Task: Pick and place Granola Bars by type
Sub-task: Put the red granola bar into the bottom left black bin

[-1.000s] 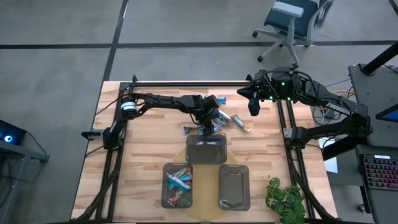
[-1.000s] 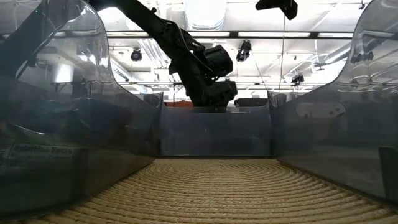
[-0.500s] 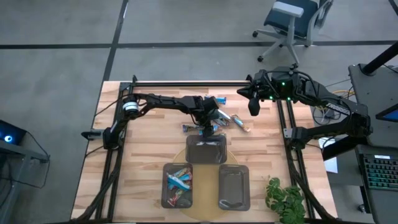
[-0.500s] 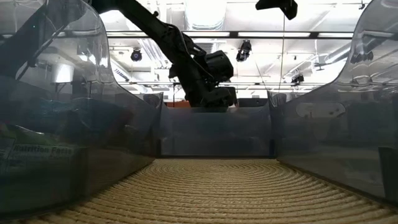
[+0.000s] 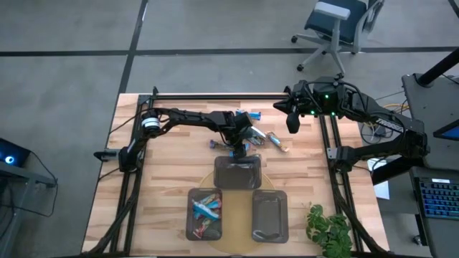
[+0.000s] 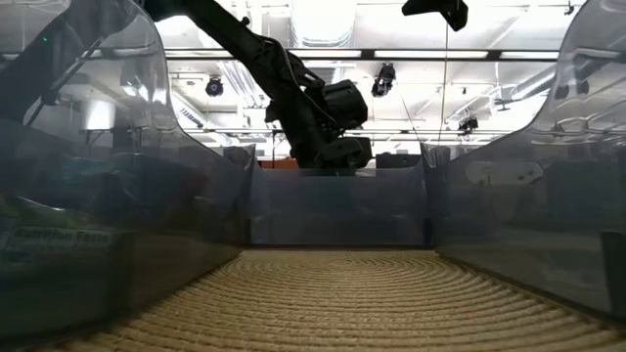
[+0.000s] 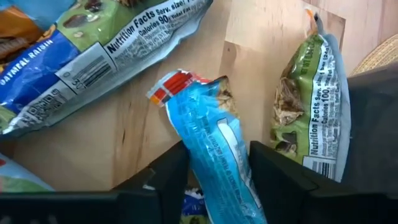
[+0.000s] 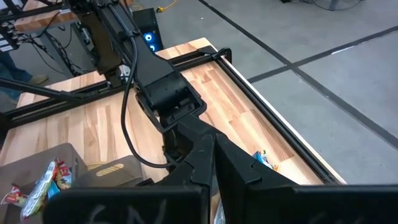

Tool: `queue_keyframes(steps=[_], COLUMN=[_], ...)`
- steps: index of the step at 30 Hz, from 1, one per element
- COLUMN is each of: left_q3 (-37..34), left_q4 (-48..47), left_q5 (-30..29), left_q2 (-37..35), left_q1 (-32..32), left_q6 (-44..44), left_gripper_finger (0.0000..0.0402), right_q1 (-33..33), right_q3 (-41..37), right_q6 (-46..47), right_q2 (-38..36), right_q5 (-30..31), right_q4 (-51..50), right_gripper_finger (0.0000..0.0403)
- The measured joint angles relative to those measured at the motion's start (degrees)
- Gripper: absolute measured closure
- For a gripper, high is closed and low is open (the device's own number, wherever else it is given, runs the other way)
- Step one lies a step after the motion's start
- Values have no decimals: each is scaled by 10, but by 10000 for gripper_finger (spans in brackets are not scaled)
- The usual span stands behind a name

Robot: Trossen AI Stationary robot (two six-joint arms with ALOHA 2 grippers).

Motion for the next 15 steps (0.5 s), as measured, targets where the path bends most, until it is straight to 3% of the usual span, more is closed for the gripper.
queue_keyframes(steps=[7,15], left_q3=[0,-1], left_q4=[-2,-2], left_q5=[4,15], left_q2=[0,0], left_q1=[0,2], left_q6=[2,2], left_gripper_finger=[292,299], right_q1=[0,0], right_q3=[0,0], right_q6=[0,0], right_q2=[0,0], right_q5=[0,0], right_q4=[0,0], right_gripper_finger=[394,394])
